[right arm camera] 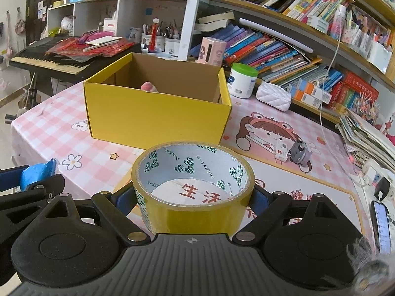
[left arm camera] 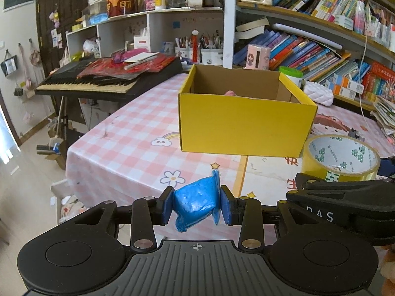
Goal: Organize objects
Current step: 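Carry the tape roll and blue piece over the yellow box with both tools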
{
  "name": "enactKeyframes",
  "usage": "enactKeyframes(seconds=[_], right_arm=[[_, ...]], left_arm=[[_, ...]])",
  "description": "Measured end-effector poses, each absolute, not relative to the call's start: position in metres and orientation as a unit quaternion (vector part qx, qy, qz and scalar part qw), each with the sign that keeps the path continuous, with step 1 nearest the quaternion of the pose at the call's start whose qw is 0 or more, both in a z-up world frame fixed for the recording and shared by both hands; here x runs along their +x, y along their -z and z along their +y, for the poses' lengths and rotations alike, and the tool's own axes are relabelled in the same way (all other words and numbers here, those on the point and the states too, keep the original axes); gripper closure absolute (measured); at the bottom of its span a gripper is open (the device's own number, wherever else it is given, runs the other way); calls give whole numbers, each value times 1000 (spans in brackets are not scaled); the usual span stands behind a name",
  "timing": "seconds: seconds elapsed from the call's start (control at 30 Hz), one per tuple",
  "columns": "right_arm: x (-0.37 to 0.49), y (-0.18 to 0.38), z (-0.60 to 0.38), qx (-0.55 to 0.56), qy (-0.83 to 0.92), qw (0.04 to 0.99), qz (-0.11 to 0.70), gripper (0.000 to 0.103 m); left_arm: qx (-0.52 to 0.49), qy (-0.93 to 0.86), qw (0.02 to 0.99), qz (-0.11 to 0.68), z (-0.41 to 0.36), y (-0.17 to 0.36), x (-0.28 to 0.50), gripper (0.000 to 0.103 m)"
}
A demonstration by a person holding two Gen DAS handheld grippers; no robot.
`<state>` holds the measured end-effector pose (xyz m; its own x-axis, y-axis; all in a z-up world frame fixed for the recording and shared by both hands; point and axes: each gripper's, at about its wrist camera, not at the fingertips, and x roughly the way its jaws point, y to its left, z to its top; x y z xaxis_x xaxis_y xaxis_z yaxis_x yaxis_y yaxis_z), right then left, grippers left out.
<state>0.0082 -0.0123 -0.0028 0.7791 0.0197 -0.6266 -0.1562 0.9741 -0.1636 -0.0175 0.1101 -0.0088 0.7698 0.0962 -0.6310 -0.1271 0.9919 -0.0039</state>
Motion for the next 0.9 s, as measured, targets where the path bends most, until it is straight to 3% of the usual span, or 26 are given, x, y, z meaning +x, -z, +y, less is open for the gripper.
enactKeyframes(seconds=[0.57, 0.9], right_arm=[[96, -49, -16, -77, -57, 969, 229, 14], [180, -53, -22, -90, -77, 967, 227, 14]], left_arm=[[-14, -70, 965, 251, 112, -34, 65, 66], [7, -78, 964, 256, 100, -32, 133, 66]])
